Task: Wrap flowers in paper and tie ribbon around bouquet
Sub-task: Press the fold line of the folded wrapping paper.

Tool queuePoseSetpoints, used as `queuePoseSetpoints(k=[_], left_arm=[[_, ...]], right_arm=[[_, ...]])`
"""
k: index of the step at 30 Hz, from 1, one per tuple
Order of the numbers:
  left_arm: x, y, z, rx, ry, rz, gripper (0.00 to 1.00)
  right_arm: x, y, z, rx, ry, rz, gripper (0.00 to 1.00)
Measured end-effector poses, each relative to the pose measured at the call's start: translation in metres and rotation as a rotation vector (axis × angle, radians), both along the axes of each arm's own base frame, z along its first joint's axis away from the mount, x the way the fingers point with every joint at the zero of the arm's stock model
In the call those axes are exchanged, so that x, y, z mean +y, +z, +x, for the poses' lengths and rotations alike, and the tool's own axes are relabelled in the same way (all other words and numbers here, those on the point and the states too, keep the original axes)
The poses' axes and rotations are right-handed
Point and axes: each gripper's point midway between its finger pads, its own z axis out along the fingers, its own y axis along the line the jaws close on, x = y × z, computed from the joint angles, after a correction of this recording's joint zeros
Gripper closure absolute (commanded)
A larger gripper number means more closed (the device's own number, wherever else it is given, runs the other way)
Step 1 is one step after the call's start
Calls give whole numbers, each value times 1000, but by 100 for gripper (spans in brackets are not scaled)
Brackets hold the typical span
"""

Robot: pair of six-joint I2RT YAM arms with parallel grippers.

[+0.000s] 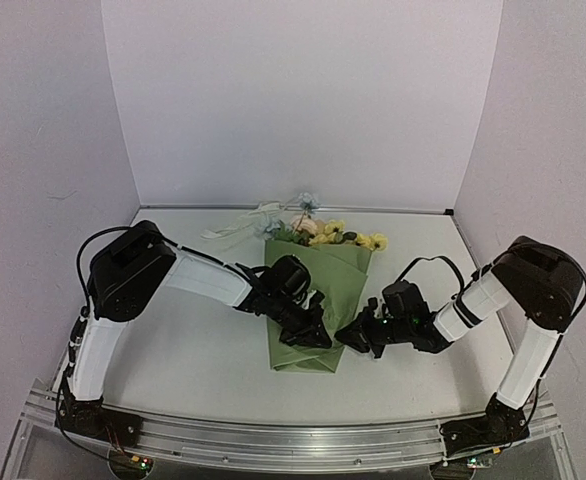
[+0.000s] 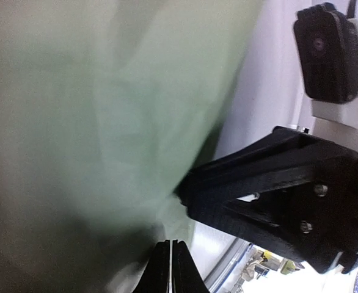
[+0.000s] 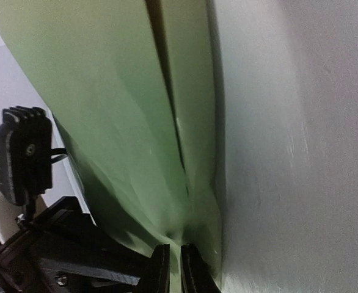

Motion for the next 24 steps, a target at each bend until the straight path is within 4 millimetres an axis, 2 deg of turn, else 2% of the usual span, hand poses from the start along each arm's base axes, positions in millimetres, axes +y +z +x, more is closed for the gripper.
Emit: queuePoseSetpoints(k=[7, 8, 13, 21, 24], left_arm=[[0, -6, 4, -25, -11, 54, 100], [1, -6, 4, -40, -22, 60, 100], [1, -7, 3, -46, -30, 63, 100], [3, -7, 1, -57, -52, 62, 100], [3, -7, 1, -62, -60, 60, 100]], right_arm=[[-4, 1, 11, 22, -54, 56, 91], [-14, 1, 21, 33, -101, 64, 91], [-23, 0, 31, 44, -135, 72, 91], [-28, 3, 82, 52, -214, 103, 92], [-37, 5, 96, 55, -245, 96, 92]])
